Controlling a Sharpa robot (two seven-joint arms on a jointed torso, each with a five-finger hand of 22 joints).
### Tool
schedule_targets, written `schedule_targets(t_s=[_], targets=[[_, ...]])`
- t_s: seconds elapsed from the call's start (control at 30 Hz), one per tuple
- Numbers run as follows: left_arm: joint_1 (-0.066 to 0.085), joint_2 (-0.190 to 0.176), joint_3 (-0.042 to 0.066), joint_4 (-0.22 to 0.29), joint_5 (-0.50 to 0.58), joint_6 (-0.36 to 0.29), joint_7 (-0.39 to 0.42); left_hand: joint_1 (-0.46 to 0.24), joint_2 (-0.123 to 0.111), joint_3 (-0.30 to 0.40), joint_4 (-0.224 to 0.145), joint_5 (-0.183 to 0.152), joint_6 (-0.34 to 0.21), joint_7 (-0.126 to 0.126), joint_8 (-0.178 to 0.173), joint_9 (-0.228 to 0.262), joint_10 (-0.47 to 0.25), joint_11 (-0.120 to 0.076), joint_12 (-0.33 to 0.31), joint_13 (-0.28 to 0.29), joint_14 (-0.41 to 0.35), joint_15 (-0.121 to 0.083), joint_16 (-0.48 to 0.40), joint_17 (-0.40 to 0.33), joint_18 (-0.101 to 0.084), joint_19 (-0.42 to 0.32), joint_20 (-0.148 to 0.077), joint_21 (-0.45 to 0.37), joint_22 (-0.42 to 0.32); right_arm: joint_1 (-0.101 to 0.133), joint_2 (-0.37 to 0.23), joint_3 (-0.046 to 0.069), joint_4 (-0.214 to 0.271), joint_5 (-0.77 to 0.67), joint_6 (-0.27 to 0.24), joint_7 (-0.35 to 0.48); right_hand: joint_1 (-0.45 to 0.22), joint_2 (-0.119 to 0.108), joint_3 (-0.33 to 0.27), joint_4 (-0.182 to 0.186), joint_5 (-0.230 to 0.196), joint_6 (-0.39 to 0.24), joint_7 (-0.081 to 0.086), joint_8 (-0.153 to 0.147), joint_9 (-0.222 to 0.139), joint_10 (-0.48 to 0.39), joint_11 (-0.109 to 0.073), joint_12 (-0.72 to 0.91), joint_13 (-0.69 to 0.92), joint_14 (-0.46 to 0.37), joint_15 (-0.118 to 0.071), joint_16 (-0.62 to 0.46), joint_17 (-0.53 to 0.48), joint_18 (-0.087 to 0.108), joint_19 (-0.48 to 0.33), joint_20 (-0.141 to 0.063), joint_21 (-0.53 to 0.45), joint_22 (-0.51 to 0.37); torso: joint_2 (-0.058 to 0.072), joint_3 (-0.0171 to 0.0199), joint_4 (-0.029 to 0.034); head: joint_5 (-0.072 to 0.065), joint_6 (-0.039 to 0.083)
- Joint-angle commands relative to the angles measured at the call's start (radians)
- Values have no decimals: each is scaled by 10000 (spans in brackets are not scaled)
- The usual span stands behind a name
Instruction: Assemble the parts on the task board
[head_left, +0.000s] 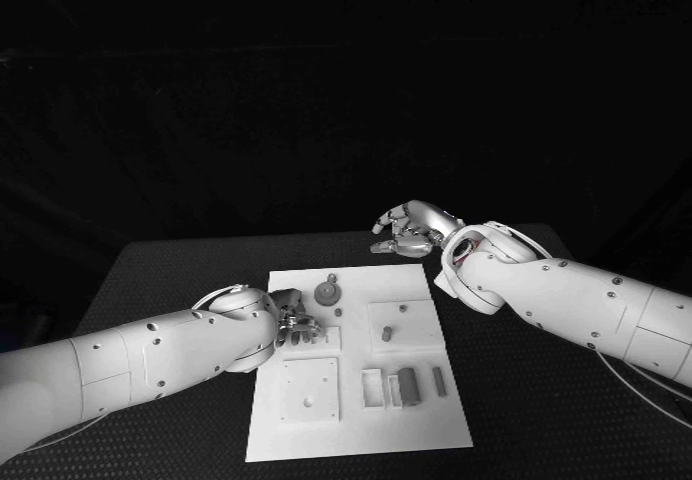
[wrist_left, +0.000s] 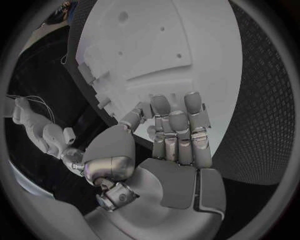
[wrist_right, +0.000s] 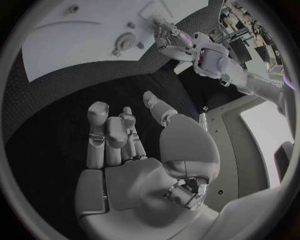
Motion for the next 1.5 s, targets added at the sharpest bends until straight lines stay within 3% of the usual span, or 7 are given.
schedule_targets(t_s=[0.03,0.3,1.07,1.2,1.27,1.37,1.5], targets=[[0,31,11,-29,81,-42,101,10,-155,-29,45,-11,-74,15,-61,4,-85,-8,-36,-18,-53,28,-31,-22,-90,-54,13,-74,134,-5,10,5,3,7,99,67,-122,-4,-11,70,40,-134,180,7,4,-53,11,11,-9,-18,33,-67,8,625,-11,-37,-33,131,-1,2,3,-1,-5],[0,55,13,-153,82,72,91,-63,-380,-14,189,-10,-82,15,-61,17,-90,-8,-33,-29,-55,29,-20,-65,-90,-45,4,-110,129,-5,10,5,2,16,101,65,-126,-10,-14,75,40,-141,181,2,3,-54,12,12,-11,-17,34,-68,8,625,-10,-37,-36,132,-1,5,4,-1,-17],[0,68,40,-201,421,-134,148,52,-363,87,246,-10,-122,25,-74,27,-115,-2,-34,-41,-74,33,-9,-110,-93,-45,-1,-143,136,-5,9,5,3,18,120,64,-128,-13,-11,87,41,-151,184,-5,1,-58,14,12,-15,-17,36,-73,9,625,-9,-41,-44,133,-1,-1,0,-11,-31],[-1,58,98,-198,847,-145,142,382,-6,220,94,-10,-153,36,-78,38,-135,8,-32,-44,-93,41,-1,-134,-96,-55,0,-156,151,-6,3,5,1,18,133,64,-127,-13,-10,88,41,-152,184,-6,0,-58,15,13,-16,-17,36,-73,9,625,-8,-41,-45,133,1,-2,-1,-14,-34],[-1,55,138,-200,1039,-115,150,705,386,332,-78,-9,-164,44,-72,50,-145,15,-25,-42,-105,47,12,-144,-104,-61,6,-155,166,-6,2,5,-1,18,136,64,-127,-13,-10,88,41,-153,184,-6,0,-59,15,13,-16,-16,36,-74,9,625,-8,-41,-46,133,2,-3,0,-13,-31],[-1,46,178,-188,1288,-6,157,1083,794,332,-266,-9,-183,62,-63,70,-164,33,-12,-36,-130,67,40,-159,-130,-84,24,-152,194,-8,0,5,-4,18,156,61,-126,-13,-9,89,41,-153,184,-7,0,-59,15,13,-16,-16,37,-74,9,625,-8,-42,-47,134,1,-6,-2,-20,-35],[-1,25,201,-177,1475,135,142,1397,974,147,-273,-9,-205,74,-58,89,-189,46,7,-30,-166,82,78,-182,-145,-127,33,-143,216,-12,-2,5,-10,18,165,61,-126,-13,-9,90,41,-154,185,-7,0,-59,15,14,-17,-16,37,-74,9,625,-7,-42,-48,134,0,-9,5,-26,-59]])
